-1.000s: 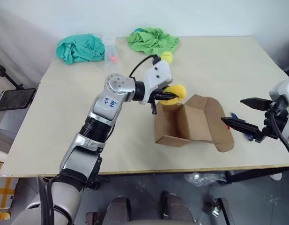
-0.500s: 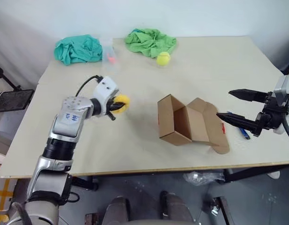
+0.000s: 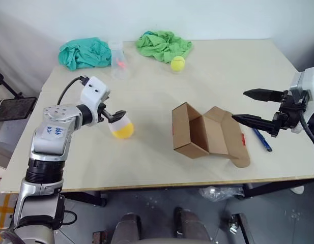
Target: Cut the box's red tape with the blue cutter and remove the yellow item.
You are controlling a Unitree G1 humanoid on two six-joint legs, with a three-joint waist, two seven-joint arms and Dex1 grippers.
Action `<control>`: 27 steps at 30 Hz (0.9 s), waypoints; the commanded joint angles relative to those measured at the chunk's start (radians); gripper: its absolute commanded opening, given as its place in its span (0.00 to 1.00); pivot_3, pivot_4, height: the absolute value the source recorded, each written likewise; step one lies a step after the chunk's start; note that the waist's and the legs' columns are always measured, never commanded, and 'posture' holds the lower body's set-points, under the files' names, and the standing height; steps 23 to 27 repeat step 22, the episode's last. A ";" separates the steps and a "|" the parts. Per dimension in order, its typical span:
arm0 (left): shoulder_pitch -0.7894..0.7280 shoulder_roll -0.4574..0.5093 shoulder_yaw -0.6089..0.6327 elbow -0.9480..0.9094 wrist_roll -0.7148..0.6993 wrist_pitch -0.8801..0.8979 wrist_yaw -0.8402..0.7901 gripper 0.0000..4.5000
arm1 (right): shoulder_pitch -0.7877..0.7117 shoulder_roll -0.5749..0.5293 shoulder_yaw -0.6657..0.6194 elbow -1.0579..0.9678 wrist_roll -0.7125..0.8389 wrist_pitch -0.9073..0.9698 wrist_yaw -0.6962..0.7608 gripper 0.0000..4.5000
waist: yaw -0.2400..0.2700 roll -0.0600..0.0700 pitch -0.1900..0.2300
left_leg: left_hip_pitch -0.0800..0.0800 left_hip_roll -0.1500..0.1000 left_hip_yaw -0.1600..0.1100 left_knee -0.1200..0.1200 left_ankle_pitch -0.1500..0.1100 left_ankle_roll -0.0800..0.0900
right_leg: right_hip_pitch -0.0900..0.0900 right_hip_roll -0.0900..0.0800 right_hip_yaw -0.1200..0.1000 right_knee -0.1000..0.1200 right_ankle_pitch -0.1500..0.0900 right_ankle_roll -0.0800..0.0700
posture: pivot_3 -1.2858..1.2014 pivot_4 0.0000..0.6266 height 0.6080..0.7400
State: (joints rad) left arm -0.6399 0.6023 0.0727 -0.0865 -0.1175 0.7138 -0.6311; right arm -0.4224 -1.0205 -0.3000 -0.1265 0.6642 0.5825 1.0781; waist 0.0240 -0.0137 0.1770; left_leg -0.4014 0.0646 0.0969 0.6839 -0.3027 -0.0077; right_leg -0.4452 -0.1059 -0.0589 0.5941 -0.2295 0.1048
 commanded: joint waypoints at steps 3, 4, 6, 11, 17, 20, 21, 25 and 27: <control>0.079 -0.063 0.091 -0.134 -0.148 -0.198 -0.065 1.00 | 0.018 0.001 -0.068 0.052 -0.013 -0.048 0.011 1.00 | 0.001 0.000 0.000 | 0.000 0.000 0.000 0.000 0.000 0.000 | 0.000 0.000 0.000 0.000 0.000 0.000 | 0.52 0.24 1.00; 0.087 -0.079 0.092 -0.141 -0.160 -0.222 -0.066 1.00 | 0.016 0.000 -0.070 0.074 -0.016 -0.054 0.018 1.00 | 0.003 0.000 0.000 | 0.000 0.000 0.000 0.000 0.000 0.000 | 0.000 -0.001 0.000 0.000 0.000 0.000 | 0.52 0.24 1.00; 0.186 -0.080 0.098 -0.197 -0.219 -0.185 -0.105 1.00 | 0.086 -0.011 -0.112 0.107 -0.035 -0.093 0.052 1.00 | 0.004 0.000 0.000 | 0.000 0.000 0.001 0.000 0.000 0.000 | 0.000 -0.001 0.000 0.000 0.000 0.000 | 0.52 0.24 1.00; 0.385 -0.057 0.159 -0.219 -0.414 -0.171 -0.283 1.00 | 0.296 -0.052 -0.146 0.236 -0.173 -0.319 0.187 1.00 | 0.001 0.000 0.000 | 0.001 0.000 0.002 0.000 0.000 -0.001 | 0.001 -0.001 0.000 -0.001 0.000 0.000 | 0.52 0.24 1.00; 0.495 0.038 0.172 -0.154 -0.424 -0.208 -0.376 1.00 | 0.386 -0.022 -0.133 0.446 -0.288 -0.566 0.197 1.00 | -0.004 0.000 0.000 | 0.007 0.000 0.004 0.000 0.000 -0.001 | 0.003 -0.001 0.001 -0.003 -0.001 -0.002 | 0.52 0.24 1.00; 0.517 0.047 0.190 -0.134 -0.439 -0.228 -0.389 1.00 | 0.397 0.034 -0.150 0.426 -0.268 -0.569 0.142 1.00 | -0.015 0.001 0.000 | 0.018 0.001 0.005 -0.002 -0.001 -0.003 | 0.013 -0.001 0.002 -0.003 -0.004 -0.007 | 0.52 0.24 1.00; 0.521 0.041 0.188 -0.128 -0.439 -0.249 -0.396 1.00 | 0.402 0.059 -0.154 0.403 -0.256 -0.563 0.119 1.00 | -0.020 0.000 0.000 | 0.020 0.002 0.004 -0.002 -0.001 -0.004 | 0.015 0.000 0.002 -0.003 -0.004 -0.007 | 0.52 0.24 1.00; 0.523 0.037 0.186 -0.124 -0.438 -0.264 -0.399 1.00 | 0.405 0.076 -0.157 0.388 -0.249 -0.559 0.103 1.00 | -0.020 0.000 0.000 | 0.020 0.002 0.004 -0.002 -0.001 -0.007 | 0.015 0.000 0.002 -0.003 -0.004 -0.008 | 0.52 0.24 1.00; 0.523 0.037 0.186 -0.124 -0.438 -0.264 -0.399 1.00 | 0.405 0.076 -0.157 0.388 -0.249 -0.559 0.103 1.00 | -0.020 0.000 0.000 | 0.020 0.002 0.004 -0.002 -0.001 -0.007 | 0.015 0.000 0.002 -0.003 -0.004 -0.008 | 0.52 0.24 1.00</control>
